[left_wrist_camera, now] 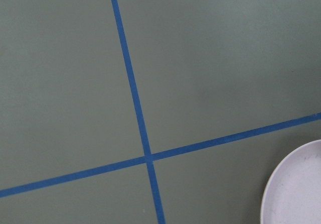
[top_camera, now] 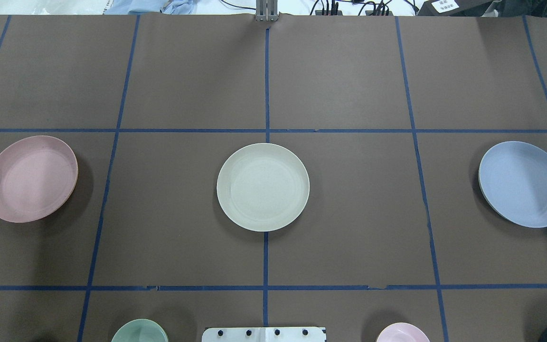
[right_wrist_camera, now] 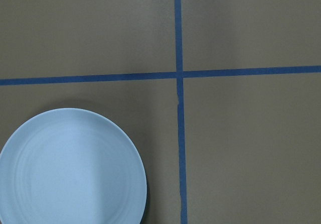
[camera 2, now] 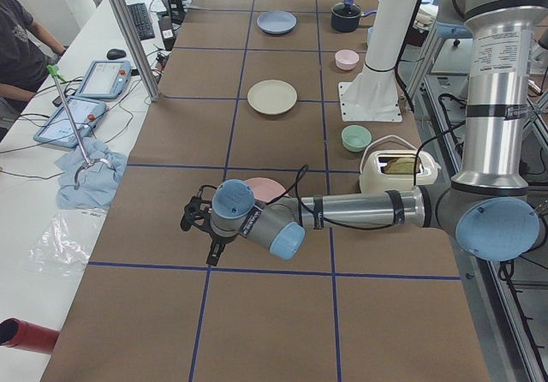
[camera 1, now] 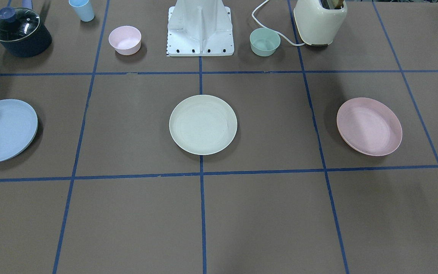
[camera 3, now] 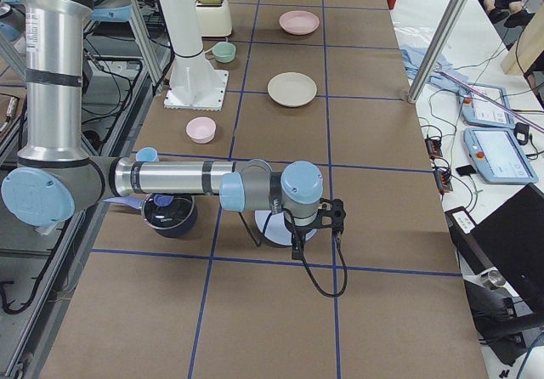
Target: Stack three plates with pink and blue
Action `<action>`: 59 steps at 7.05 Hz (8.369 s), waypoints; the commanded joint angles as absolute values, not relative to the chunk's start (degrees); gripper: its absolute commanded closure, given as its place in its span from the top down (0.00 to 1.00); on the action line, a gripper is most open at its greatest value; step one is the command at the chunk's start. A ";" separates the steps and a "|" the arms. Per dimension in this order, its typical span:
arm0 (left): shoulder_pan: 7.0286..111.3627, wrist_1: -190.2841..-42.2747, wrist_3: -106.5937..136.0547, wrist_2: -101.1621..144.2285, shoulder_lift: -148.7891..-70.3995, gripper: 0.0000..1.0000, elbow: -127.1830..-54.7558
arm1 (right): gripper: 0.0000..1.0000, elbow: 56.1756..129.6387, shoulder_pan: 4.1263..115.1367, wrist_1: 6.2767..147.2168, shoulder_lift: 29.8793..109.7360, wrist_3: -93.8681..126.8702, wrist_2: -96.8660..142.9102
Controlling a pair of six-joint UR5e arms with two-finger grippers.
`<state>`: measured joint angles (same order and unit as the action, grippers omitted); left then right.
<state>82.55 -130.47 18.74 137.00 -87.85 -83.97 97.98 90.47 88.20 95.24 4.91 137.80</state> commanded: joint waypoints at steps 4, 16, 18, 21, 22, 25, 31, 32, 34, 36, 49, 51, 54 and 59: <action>63.03 -148.54 47.20 125.51 -83.50 0.90 -81.84 | 1.00 98.17 89.74 85.61 95.27 4.92 138.16; 70.66 -148.01 46.23 144.38 -82.26 0.00 -86.04 | 1.00 94.68 81.51 77.03 94.66 5.62 135.72; 71.27 -139.54 46.58 144.23 -86.82 0.00 -90.84 | 1.00 87.49 77.01 64.06 94.13 13.06 133.86; 70.76 -122.19 54.27 141.09 -93.50 0.00 -106.30 | 1.00 83.76 73.66 59.50 94.91 14.24 133.68; 67.71 -121.91 61.36 140.98 -97.61 0.00 -106.96 | 1.00 83.76 73.48 59.59 95.10 14.24 134.03; 57.33 -121.90 74.06 136.77 -105.63 0.00 -106.44 | 1.00 82.27 69.88 59.50 95.19 14.24 133.95; 47.82 -122.17 81.56 128.15 -116.18 0.00 -98.19 | 0.00 81.74 68.99 59.42 95.27 14.24 134.38; 46.68 -122.25 82.08 128.14 -116.97 0.00 -96.96 | 0.00 81.74 68.99 59.41 95.27 14.15 134.38; 43.09 -122.43 85.94 125.62 -118.65 0.00 -96.06 | 0.00 83.92 69.34 59.33 96.41 14.24 138.83; 38.60 -123.48 86.66 122.27 -119.61 0.00 -93.44 | 0.00 86.56 75.82 56.61 97.56 15.02 149.27; 40.76 -117.63 75.05 119.88 -111.11 1.00 -103.78 | 0.00 95.98 72.72 56.95 80.90 46.87 153.83; 44.89 -116.10 66.14 119.97 -105.06 1.00 -108.08 | 0.00 97.37 62.37 57.04 75.78 57.96 145.25; 51.74 -116.63 57.41 120.06 -95.14 1.00 -113.89 | 0.00 97.65 45.23 61.05 67.97 69.66 129.77; 57.13 -116.37 53.09 119.01 -91.32 1.00 -115.92 | 0.00 96.68 35.34 69.52 61.53 74.86 121.46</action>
